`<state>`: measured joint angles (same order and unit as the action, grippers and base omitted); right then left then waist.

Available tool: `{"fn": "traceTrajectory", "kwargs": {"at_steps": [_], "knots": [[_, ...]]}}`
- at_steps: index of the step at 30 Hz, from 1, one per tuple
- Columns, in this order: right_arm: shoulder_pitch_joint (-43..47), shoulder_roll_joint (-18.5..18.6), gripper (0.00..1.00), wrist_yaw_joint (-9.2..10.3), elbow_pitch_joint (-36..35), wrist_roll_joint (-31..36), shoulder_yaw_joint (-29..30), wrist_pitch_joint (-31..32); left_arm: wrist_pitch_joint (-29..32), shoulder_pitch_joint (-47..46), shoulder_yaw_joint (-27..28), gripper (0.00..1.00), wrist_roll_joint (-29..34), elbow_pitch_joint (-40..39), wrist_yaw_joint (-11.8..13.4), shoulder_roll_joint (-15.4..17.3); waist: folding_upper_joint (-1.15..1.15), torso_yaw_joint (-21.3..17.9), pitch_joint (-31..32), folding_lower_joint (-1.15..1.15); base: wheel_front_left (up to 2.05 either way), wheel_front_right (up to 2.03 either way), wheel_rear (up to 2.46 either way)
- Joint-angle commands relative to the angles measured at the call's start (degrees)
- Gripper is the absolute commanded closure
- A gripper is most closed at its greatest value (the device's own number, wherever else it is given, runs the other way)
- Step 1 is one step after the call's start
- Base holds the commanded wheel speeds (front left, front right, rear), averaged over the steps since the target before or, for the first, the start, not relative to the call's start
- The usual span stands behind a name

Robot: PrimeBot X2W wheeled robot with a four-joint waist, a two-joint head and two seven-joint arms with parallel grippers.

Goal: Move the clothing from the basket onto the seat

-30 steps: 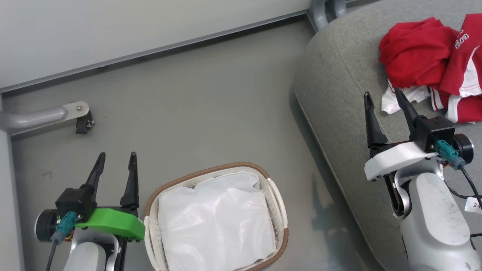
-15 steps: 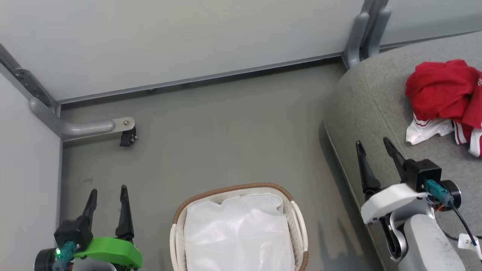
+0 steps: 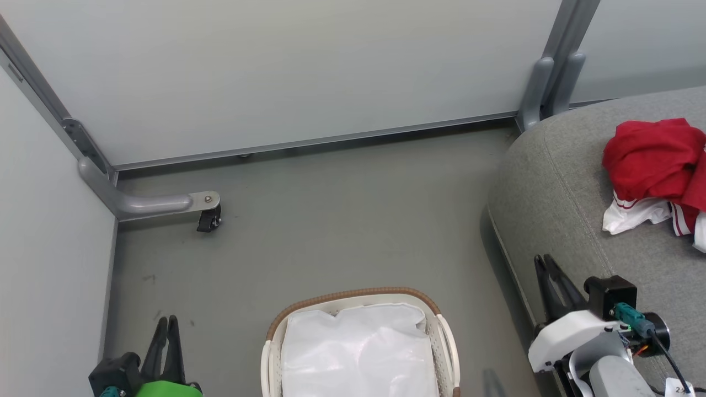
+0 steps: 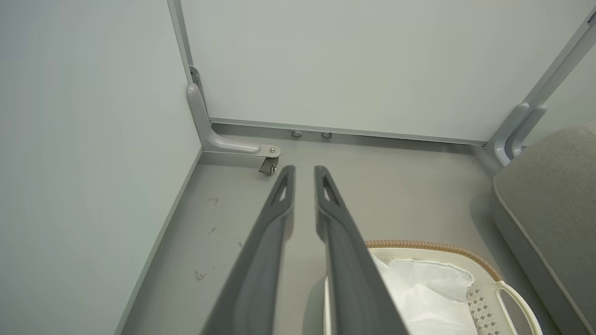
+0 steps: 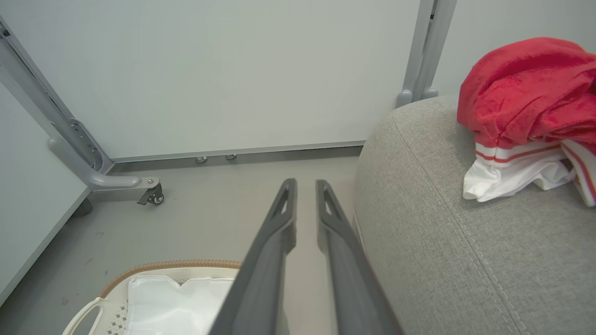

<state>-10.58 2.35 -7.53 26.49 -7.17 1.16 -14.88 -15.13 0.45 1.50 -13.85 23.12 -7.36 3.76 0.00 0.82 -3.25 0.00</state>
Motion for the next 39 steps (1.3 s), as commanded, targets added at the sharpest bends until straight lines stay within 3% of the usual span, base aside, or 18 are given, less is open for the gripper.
{"fn": "traceTrajectory", "kwargs": {"at_steps": [1,39], "knots": [[0.23,-0.09,1.00,0.00,0.41,-0.24,0.06,0.18,0.09,0.01,0.05,1.00,-0.30,0.38,0.00,-0.09,0.00,0.00,0.01,0.00,0.00,0.00,0.00],[2.13,0.27,1.00,0.02,-5.59,-38.33,2.48,9.70,9.77,-3.26,2.34,1.00,-35.38,-4.06,-0.07,-0.40,0.00,-0.25,0.96,0.00,0.00,0.00,0.00]]}}
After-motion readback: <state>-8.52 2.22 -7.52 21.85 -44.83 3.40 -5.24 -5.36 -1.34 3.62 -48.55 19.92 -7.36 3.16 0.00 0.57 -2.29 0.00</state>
